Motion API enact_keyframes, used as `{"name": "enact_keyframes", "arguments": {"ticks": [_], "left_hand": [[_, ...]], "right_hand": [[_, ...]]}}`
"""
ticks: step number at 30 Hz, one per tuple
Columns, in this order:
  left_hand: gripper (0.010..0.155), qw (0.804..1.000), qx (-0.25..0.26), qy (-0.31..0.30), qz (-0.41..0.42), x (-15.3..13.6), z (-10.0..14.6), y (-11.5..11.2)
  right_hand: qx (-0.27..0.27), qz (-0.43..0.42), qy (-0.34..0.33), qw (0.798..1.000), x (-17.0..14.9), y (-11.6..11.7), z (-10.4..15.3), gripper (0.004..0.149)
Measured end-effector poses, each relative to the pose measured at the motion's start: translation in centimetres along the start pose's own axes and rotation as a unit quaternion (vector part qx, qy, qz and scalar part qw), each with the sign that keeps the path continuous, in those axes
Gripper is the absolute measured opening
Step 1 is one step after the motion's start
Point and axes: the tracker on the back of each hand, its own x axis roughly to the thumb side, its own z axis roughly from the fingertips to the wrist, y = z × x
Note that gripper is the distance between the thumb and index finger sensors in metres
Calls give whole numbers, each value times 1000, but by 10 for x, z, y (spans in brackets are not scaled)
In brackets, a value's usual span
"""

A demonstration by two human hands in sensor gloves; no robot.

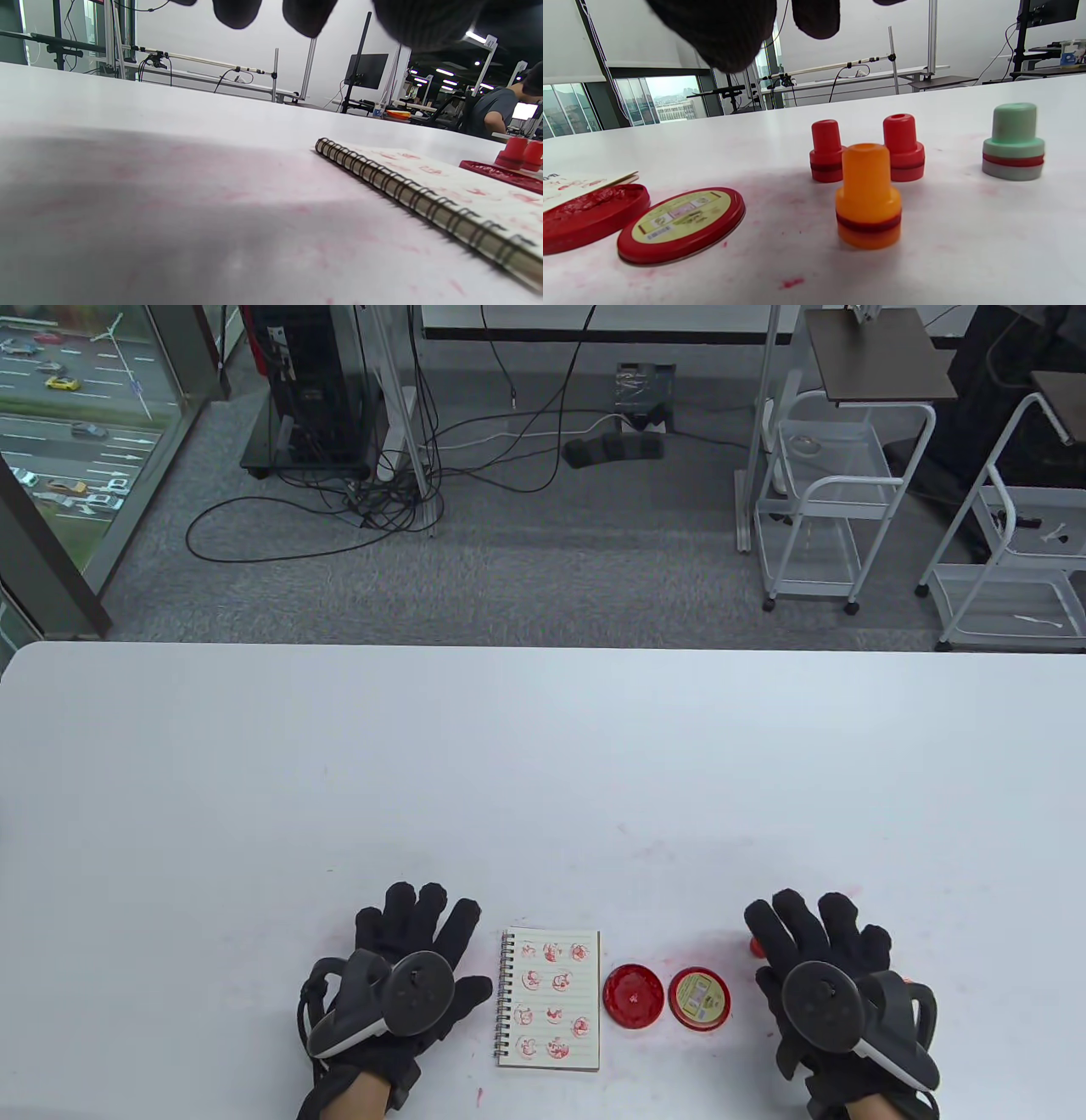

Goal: Stamp reward stamp onto notebook

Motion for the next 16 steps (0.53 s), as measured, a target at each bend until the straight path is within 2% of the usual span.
{"name": "enact_keyframes", "arguments": {"ticks": [4,10,16], "left_hand": [[86,1000,1,15,3,-5,1,-1],[86,1000,4,19,8,-7,1,-2],[85,1000,6,21,12,-8,2,-2]], "right_hand": [[15,-9,-4,1000,0,6,-3,70],[72,-22,-27,997,3,15,-5,75],[73,-14,-26,997,5,17,-6,76]]}}
